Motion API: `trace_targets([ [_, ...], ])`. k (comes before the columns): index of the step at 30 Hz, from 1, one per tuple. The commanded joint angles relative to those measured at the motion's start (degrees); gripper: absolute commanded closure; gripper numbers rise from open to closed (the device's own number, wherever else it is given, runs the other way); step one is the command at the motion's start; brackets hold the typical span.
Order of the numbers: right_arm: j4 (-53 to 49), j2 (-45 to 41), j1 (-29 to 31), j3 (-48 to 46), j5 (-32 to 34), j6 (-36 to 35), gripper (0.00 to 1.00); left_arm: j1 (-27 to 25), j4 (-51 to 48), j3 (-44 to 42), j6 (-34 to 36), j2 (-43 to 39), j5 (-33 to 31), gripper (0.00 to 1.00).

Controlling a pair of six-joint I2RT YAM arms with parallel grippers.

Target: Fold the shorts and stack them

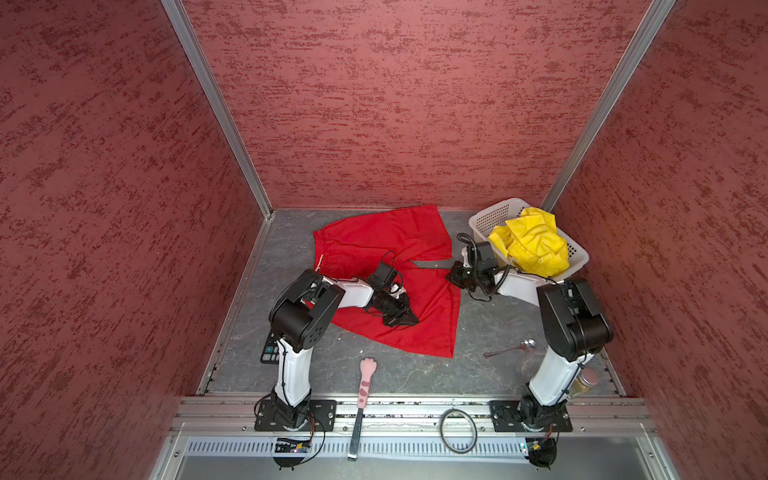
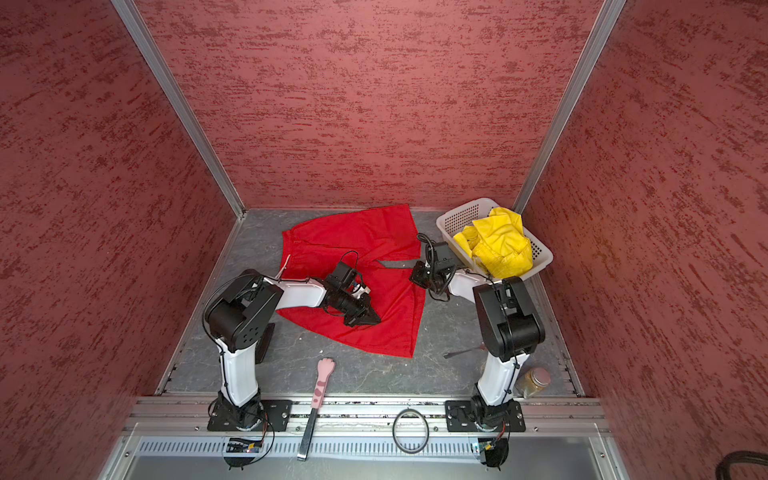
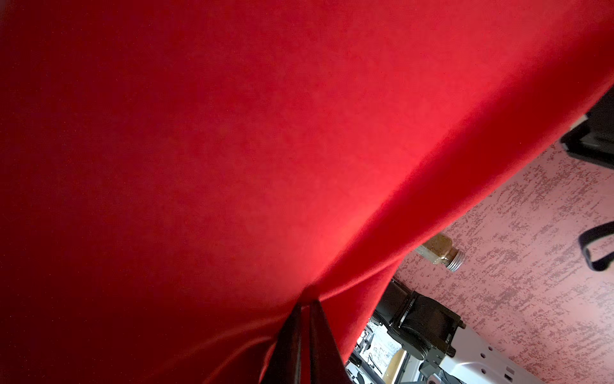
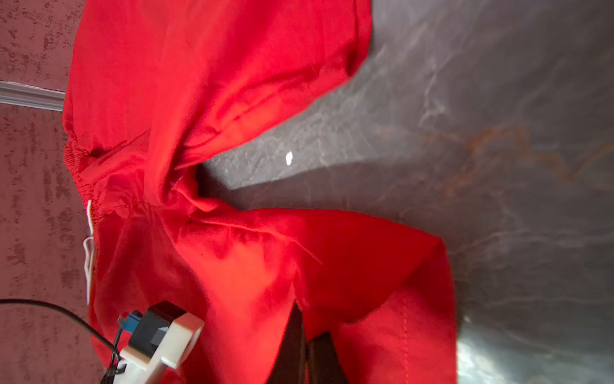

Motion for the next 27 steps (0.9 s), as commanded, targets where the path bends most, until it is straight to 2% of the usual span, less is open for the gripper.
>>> trace_targets([
  [1, -7.59, -2.5, -0.49, 3.91, 8.34, -3.5, 1.0, -1.1, -10.7, -5.63, 0.52, 7.81, -15.38, 0.89],
  [3, -10.78, -1.77, -0.43, 5.26, 11.79, -4.34, 0.99, -1.03, -10.51, -5.63, 0.64, 7.91, -15.14, 0.89],
  [4, -11.81, -1.4, -0.48, 5.41, 12.95, -4.48, 0.94, -0.85, -10.81, -5.46, 1.06, 7.84, -15.05, 0.88],
  [7, -13.46, -0.43, -0.44, 5.46, 14.35, -4.58, 0.7, -0.08, -11.15, -4.98, 1.61, 7.15, -14.21, 0.8],
  [8, -13.96, -0.17, -0.49, 5.51, 14.41, -4.67, 0.65, 0.15, -10.61, -4.73, 1.21, 6.59, -13.45, 0.75],
  [11, -14.57, -0.82, -0.45, 5.47, 14.18, -4.88, 0.58, 0.14, -8.51, -3.25, -0.73, 4.6, -10.65, 0.57],
  [13, -16.17, -2.02, -0.39, 6.75, 14.98, -5.85, 0.55, -0.02, -8.94, -0.85, -1.56, 2.59, -9.17, 0.48],
  [15, -19.06, -3.06, -0.38, 10.1, 16.32, -7.68, 0.52, 0.04, -10.46, 1.84, -1.73, -0.12, -8.18, 0.44],
  [18, -21.77, -4.23, -0.37, 16.97, 18.39, -10.71, 0.48, 1.26, -15.34, 7.0, 0.26, -5.23, -8.96, 0.42],
  [21, -22.11, -2.25, -0.36, 25.35, 19.69, -14.36, 0.43, 5.53, -22.06, 13.33, 4.48, -9.69, -12.0, 0.42],
  [24, -27.17, 4.98, -0.41, 38.4, 20.22, -18.01, 0.4, 13.11, -27.59, 19.45, 8.93, -12.38, -15.55, 0.42],
  [27, -30.95, 13.5, -0.35, 49.26, 19.05, -19.52, 0.39, 21.81, -28.24, 23.06, 11.21, -13.94, -16.92, 0.42],
])
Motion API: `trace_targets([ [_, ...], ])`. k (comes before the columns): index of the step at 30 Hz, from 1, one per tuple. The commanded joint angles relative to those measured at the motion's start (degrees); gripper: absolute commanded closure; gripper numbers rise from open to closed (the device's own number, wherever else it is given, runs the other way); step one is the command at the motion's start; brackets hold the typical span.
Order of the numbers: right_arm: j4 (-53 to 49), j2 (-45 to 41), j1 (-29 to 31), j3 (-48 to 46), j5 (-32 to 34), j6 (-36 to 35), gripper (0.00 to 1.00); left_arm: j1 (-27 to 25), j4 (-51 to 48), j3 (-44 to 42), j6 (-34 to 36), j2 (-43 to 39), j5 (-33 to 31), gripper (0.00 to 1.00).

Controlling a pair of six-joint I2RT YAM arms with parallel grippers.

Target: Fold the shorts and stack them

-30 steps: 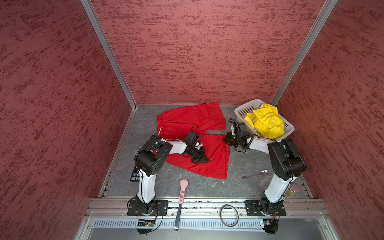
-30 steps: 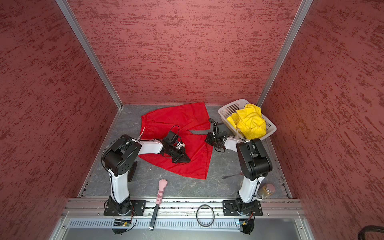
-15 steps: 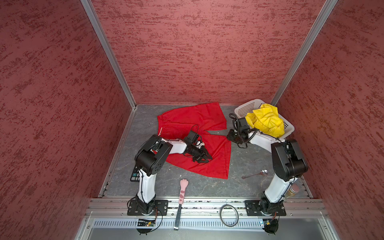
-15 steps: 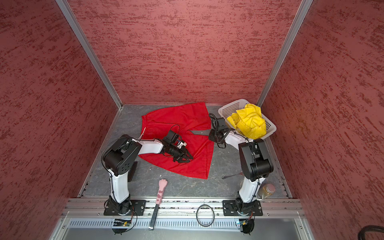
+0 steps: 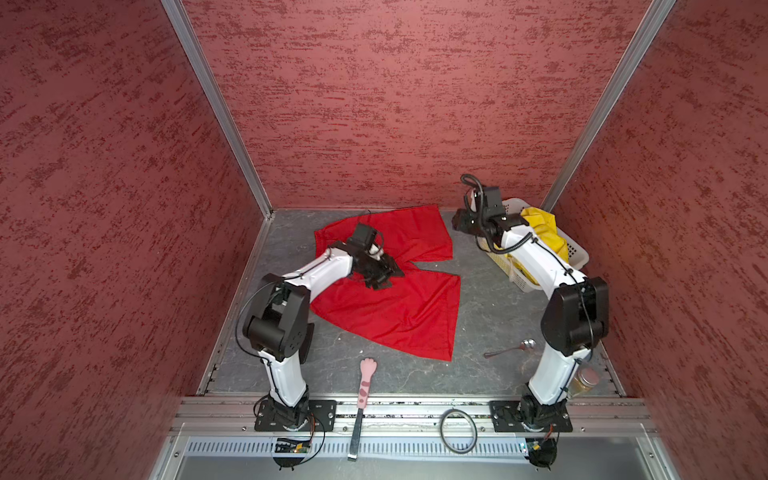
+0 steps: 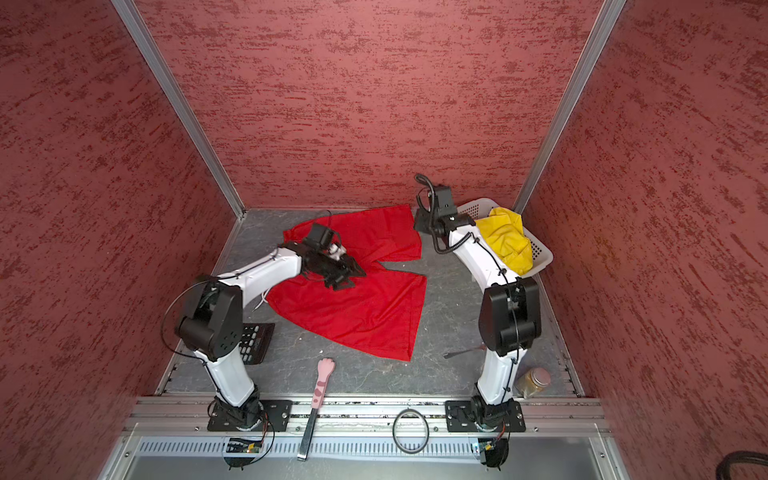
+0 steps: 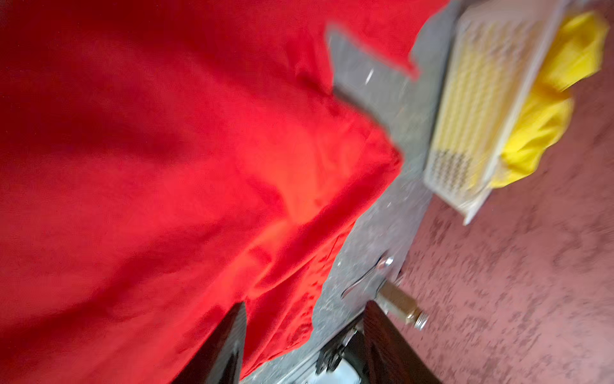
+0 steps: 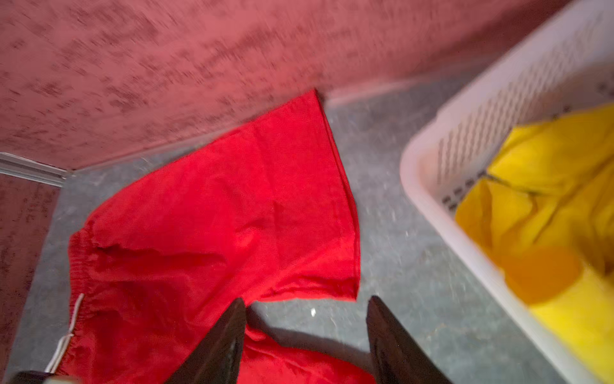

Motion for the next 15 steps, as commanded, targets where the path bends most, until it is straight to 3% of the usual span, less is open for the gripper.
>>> trace_targets([
  [1, -7.13, 10.03, 0.15, 8.72, 0.54, -3.72, 0.39, 8.56, -5.03, 3.01, 5.07, -2.48, -5.41, 0.42],
  [4, -9.68, 18.9, 0.35, 18.2, -1.96, -2.92, 0.39, 15.13, -5.53, 5.47, 5.52, -0.98, -11.6, 0.41],
  [8, -12.36, 28.29, 1.6, 28.69, -4.88, -3.86, 0.41, 19.5, -3.1, 8.41, 6.08, 3.41, -17.99, 0.36],
  [15, -13.39, 35.46, 3.85, 32.77, -4.89, -5.7, 0.41, 25.59, 2.31, 14.98, 2.89, 16.67, -18.86, 0.31],
])
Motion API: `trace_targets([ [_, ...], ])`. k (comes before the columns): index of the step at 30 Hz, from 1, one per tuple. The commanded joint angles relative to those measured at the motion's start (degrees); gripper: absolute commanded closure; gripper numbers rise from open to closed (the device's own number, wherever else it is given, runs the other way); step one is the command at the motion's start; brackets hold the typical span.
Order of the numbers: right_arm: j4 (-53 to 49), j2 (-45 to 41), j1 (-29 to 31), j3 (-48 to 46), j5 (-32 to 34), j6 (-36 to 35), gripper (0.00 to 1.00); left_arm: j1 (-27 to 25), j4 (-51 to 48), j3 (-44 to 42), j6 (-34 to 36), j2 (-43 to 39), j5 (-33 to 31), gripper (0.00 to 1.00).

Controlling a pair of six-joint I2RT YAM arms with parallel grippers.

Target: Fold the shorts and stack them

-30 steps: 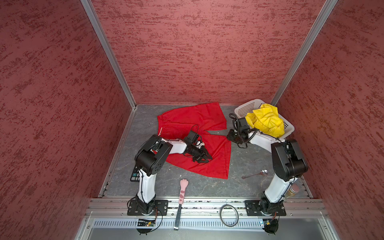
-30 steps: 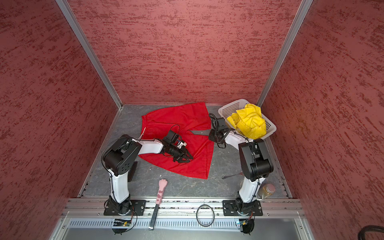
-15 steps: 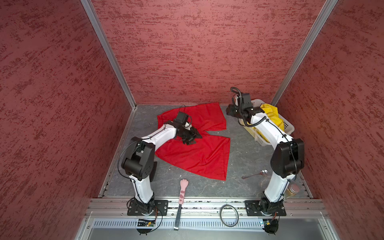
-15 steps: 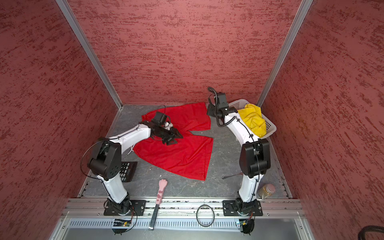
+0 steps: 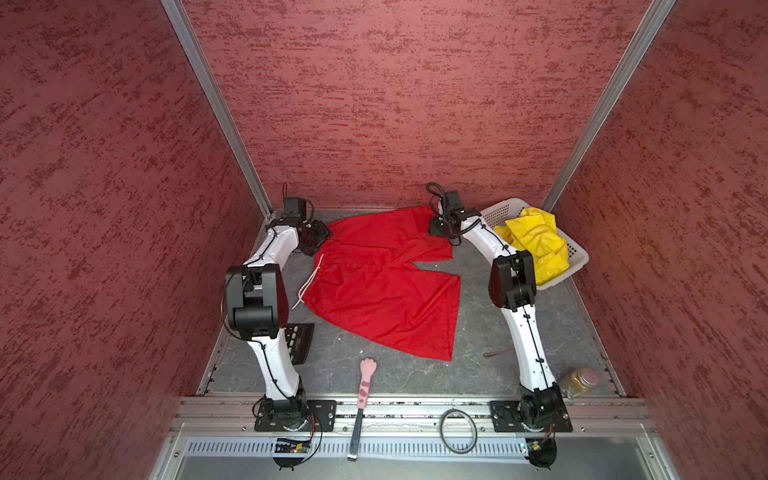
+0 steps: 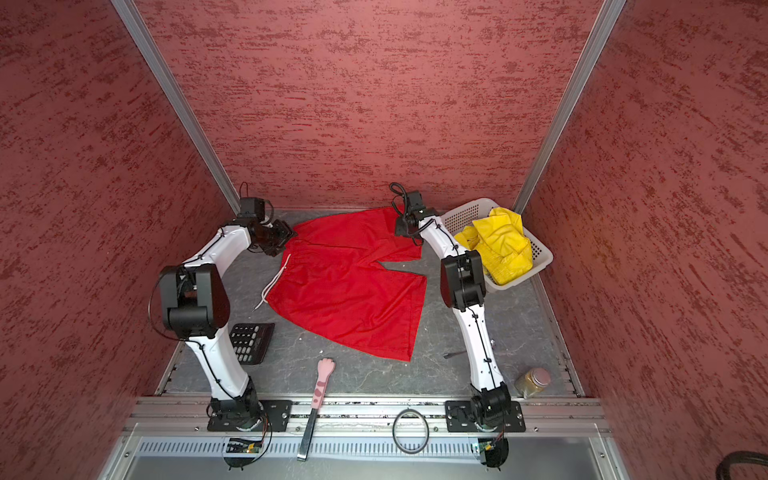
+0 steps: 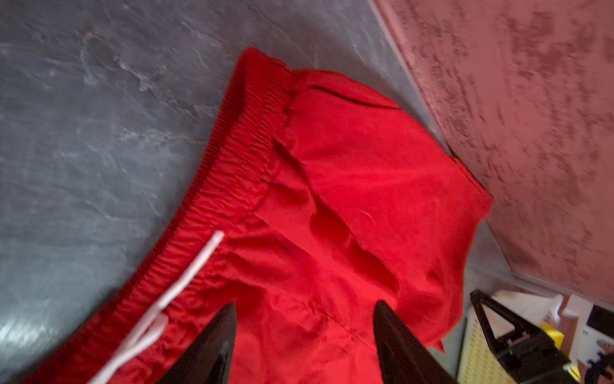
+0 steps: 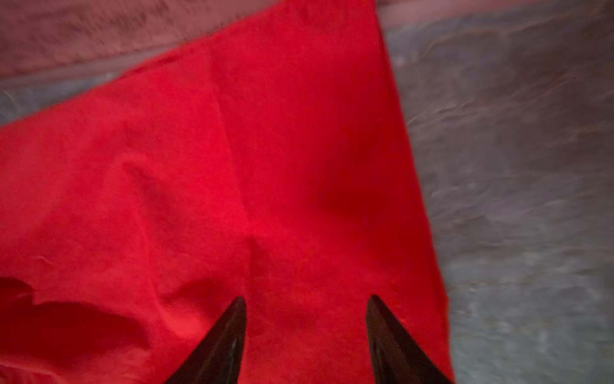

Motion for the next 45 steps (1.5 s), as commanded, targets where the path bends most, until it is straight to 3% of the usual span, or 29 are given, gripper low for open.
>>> trace_targets([
  [1, -2.4, -0.31, 1.35, 2.52, -0.7, -1.82, 0.41, 3.35, 3.04, 2.96, -1.2, 5.2, -1.82, 0.31],
  [6, -2.03, -1.26, 2.77, -2.41, -0.08, -2.36, 0.42, 4.68, 3.35, 8.05, -0.01, 9.95, -5.96, 0.3],
  [11, 1.01, -4.98, 4.75, -12.36, 0.03, -2.16, 0.43, 4.44, 2.11, 13.3, 1.73, 15.04, -6.23, 0.3],
  [18, 5.59, -13.34, 6.75, -28.24, -2.42, -1.1, 0.44, 4.25, 5.06, 12.06, 2.11, 16.53, -7.06, 0.29],
  [22, 6.53, -17.41, 6.64, -32.67, -4.39, 0.17, 0.44, 4.18, 6.48, 12.48, 2.38, 17.4, -6.15, 0.29],
  [29, 0.9, -14.91, 0.9, -15.22, -1.19, -0.19, 0.38, 3.43, 8.01, 13.46, 2.25, 17.92, -5.53, 0.27],
  [33, -5.61, -4.87, -2.79, 4.38, -0.44, 0.24, 0.37, 2.96, 9.72, 12.1, 1.42, 16.93, -4.1, 0.27],
  [35, -8.63, 1.51, -3.89, 15.66, -1.43, -0.78, 0.37, 3.04, 10.98, 11.1, 1.0, 16.3, -3.34, 0.32],
  [37, -8.66, 5.24, -4.62, 22.06, -2.29, -1.42, 0.35, 3.1, 11.19, 11.3, 1.3, 16.25, -3.71, 0.32],
  [45, 5.86, 5.78, -5.42, 12.65, -5.87, -1.85, 0.3, 2.52, 10.7, 15.04, 2.91, 19.0, -3.63, 0.24],
])
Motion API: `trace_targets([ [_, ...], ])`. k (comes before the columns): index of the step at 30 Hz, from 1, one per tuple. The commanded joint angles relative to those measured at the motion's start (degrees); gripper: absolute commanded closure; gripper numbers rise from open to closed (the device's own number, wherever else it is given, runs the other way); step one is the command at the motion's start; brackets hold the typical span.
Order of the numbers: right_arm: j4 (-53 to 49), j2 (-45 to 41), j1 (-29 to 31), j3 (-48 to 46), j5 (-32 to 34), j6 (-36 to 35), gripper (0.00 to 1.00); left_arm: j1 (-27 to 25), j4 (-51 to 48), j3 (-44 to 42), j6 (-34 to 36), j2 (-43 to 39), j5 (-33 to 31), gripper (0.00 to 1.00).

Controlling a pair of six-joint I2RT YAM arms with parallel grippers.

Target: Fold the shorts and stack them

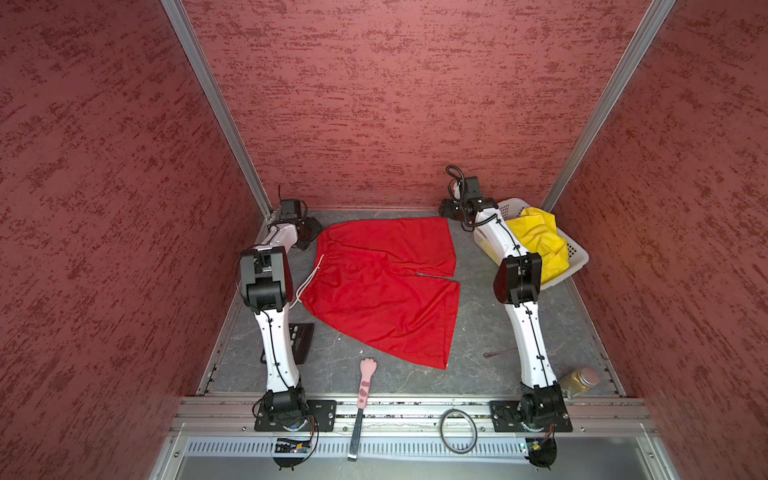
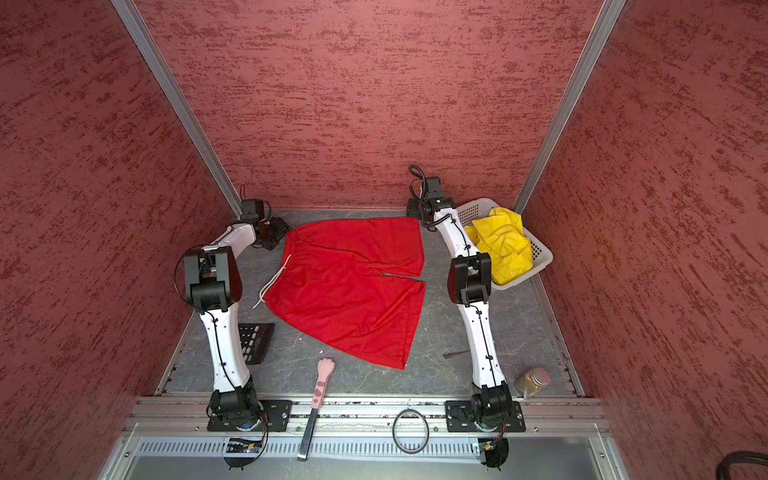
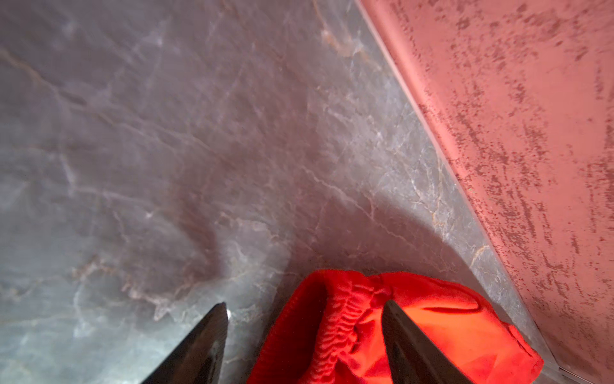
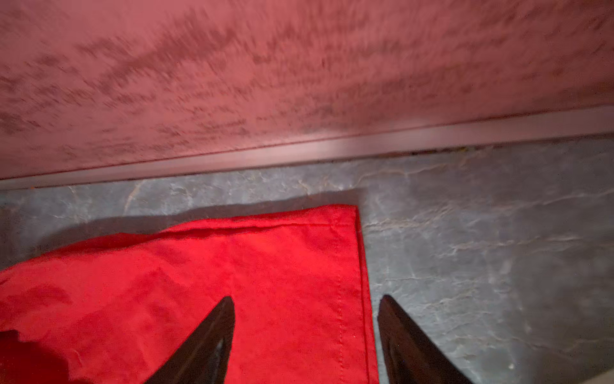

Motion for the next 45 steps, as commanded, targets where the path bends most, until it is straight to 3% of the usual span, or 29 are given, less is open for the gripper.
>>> trace_targets([
  [1, 4.45, 1.79, 0.95, -0.43, -2.61, -0.18, 0.3, -0.89, 1.44, 1.67, 1.18, 2.2, 0.03, 0.24],
  [6, 4.62, 4.13, 0.93, -0.33, -1.24, 0.36, 0.28, -1.64, 1.54, 1.92, 1.35, 3.2, -0.53, 0.21],
  [15, 7.81, 6.64, 0.94, -2.21, 7.59, 0.96, 0.19, -2.98, 0.3, 2.27, 3.85, 4.07, -3.62, 0.21],
  [19, 10.17, 7.95, 0.43, -1.48, 6.79, 2.97, 0.17, -3.0, 0.15, 3.04, 3.91, 4.76, -3.49, 0.22],
  [22, 10.75, 9.72, -0.02, 0.99, 4.44, 5.62, 0.17, -3.42, -0.16, 3.8, 3.93, 5.26, -3.46, 0.27],
  [26, 11.58, 11.66, -0.07, 2.8, -1.43, 7.9, 0.19, -3.97, -0.06, 4.01, 3.83, 5.57, -3.11, 0.42],
  [29, 11.47, 12.96, 0.1, 2.84, -7.53, 10.01, 0.26, -4.27, 0.06, 4.0, 3.23, 5.69, -2.32, 0.55],
  [30, 11.34, 13.36, 0.28, 2.82, -9.46, 10.66, 0.33, -4.27, 0.06, 3.93, 2.85, 5.76, -1.98, 0.6],
  [34, 11.93, 13.46, 0.89, 1.98, -13.38, 11.68, 0.87, -4.5, 0.27, 3.43, 2.2, 5.3, -1.98, 0.88],
  [36, 11.87, 12.0, 0.79, 1.79, -12.63, 11.26, 0.97, -4.37, -0.32, 3.79, 1.51, 4.77, -1.94, 0.98],
  [41, 13.54, 3.12, 0.46, -1.67, -7.76, 7.31, 1.0, -3.16, 0.53, 4.23, 0.39, 0.85, -1.18, 1.0],
  [45, 19.54, -9.28, 0.4, -12.74, -4.63, 5.4, 1.0, -1.74, -0.56, 6.72, -0.25, -1.27, 0.71, 1.0],
])
